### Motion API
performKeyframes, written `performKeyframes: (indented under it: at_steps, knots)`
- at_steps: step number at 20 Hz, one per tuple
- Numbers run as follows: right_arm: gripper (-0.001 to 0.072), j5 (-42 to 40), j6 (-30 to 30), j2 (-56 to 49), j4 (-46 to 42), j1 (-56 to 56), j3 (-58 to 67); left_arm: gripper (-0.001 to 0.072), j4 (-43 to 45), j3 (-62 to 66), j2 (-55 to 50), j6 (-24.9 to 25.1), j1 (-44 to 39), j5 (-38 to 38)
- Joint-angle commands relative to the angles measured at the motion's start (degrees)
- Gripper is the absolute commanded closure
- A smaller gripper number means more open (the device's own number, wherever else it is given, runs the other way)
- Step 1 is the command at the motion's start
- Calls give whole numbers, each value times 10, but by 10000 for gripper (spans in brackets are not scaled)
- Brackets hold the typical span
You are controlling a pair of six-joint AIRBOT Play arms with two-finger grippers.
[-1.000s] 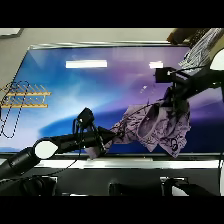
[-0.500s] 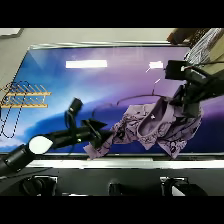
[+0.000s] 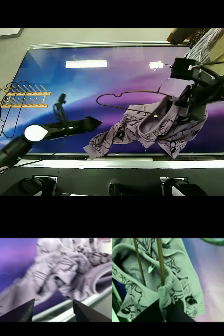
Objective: Fold the clothes and pants, and hang the long-sleeved shirts on hangers.
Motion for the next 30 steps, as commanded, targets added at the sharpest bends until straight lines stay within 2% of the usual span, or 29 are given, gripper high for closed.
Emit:
performKeyframes:
  at_steps: [1,3,5,9,10,13,20,22,23,25,26,27,28,29,30]
  knots:
    - [681,-2,10,1,-2,0,0,159,-104,3,-63,-32,-104,137]
    - [681,-1,21,1,-2,0,0,159,-133,26,-101,-32,-165,202]
    - [681,-2,23,1,-2,0,0,160,-134,69,-137,-32,-205,231]
    - [680,-3,23,1,-2,0,0,161,-134,137,-206,-57,-233,232]
    - [680,-3,24,1,-2,0,0,182,-134,150,-219,-60,-236,232]
    - [680,-4,26,1,-2,0,0,183,-134,182,-244,-60,-244,232]
    - [680,-6,28,1,-2,0,0,188,-134,195,-280,-90,-266,233]
    - [680,-6,28,1,-2,0,0,271,-134,195,-285,-91,-266,238]
    - [680,-6,30,1,-2,0,0,285,-134,195,-288,-95,-266,247]
    - [679,-6,33,1,-2,0,0,395,-134,196,-294,-112,-266,260]
    - [679,-6,35,1,-2,0,0,407,-134,196,-297,-117,-268,263]
    - [679,-6,36,1,-2,0,0,470,-135,196,-300,-120,-269,264]
    - [679,-5,36,1,-2,0,0,607,-134,197,-301,-119,-273,266]
    - [679,-5,36,1,-2,0,0,679,-134,197,-301,-119,-277,272]
    - [679,-5,37,1,-2,0,0,679,-134,197,-301,-119,-280,272]
